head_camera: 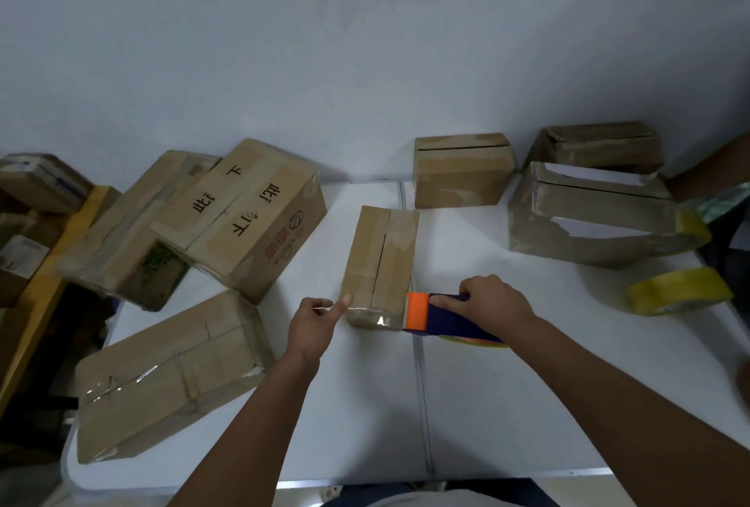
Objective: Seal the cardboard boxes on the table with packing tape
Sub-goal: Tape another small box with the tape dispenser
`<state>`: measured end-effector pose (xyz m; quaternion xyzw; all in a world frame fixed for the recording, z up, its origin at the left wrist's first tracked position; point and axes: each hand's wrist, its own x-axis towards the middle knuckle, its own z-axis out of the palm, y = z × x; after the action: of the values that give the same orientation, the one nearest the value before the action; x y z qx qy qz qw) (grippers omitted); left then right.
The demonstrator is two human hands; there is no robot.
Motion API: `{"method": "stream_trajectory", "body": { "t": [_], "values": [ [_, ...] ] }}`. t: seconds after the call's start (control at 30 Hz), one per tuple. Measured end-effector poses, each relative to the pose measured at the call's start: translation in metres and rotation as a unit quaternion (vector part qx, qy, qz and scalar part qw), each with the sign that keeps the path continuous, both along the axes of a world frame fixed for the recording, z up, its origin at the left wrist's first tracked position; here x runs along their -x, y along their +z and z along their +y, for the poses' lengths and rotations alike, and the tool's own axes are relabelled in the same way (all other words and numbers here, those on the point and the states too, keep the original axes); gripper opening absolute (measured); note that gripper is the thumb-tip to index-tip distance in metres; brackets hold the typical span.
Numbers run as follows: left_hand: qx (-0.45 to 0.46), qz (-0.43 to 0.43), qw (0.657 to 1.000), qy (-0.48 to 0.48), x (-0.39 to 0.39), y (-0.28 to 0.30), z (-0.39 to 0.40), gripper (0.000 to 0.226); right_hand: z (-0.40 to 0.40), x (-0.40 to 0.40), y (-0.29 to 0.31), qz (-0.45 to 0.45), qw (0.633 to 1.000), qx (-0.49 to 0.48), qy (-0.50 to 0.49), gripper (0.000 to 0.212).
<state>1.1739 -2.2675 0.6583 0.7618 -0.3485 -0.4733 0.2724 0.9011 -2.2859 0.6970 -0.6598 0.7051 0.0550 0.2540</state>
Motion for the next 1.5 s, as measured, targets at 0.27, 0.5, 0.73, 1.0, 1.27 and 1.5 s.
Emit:
{"method": "stream_trajectory", "body": {
  "t": [0.27, 0.5, 0.73, 1.0, 1.27, 1.5],
  "values": [
    [-0.040, 0.060, 0.996, -0.055, -0.023, -0.002, -0.002, 0.048, -0.003, 0.000, -0.002, 0.006, 1.000, -0.006, -0.002, 0.066],
    [0.252, -0.240, 0.926, -0.145, -0.028, 0.005, 0.001, 0.028, -0.005, 0.004, -0.005, 0.019, 1.000, 0.005, 0.001, 0.067],
    [0.346, -0.317, 0.727, -0.501, -0.015, -0.007, -0.005, 0.053, -0.004, 0.000, -0.004, 0.010, 1.000, 0.004, -0.001, 0.068],
    [0.261, -0.324, 0.679, -0.604, 0.047, 0.001, -0.056, 0.051, -0.004, 0.004, -0.004, -0.002, 1.000, -0.002, -0.006, 0.069],
    [0.231, -0.370, 0.658, -0.614, 0.040, -0.014, -0.055, 0.058, -0.003, 0.016, -0.004, -0.019, 1.000, -0.006, 0.016, 0.067],
    [0.249, -0.376, 0.651, -0.611, 0.041, -0.019, -0.054, 0.057, 0.006, 0.040, -0.006, -0.027, 0.999, 0.012, 0.021, 0.069]
  ]
}}
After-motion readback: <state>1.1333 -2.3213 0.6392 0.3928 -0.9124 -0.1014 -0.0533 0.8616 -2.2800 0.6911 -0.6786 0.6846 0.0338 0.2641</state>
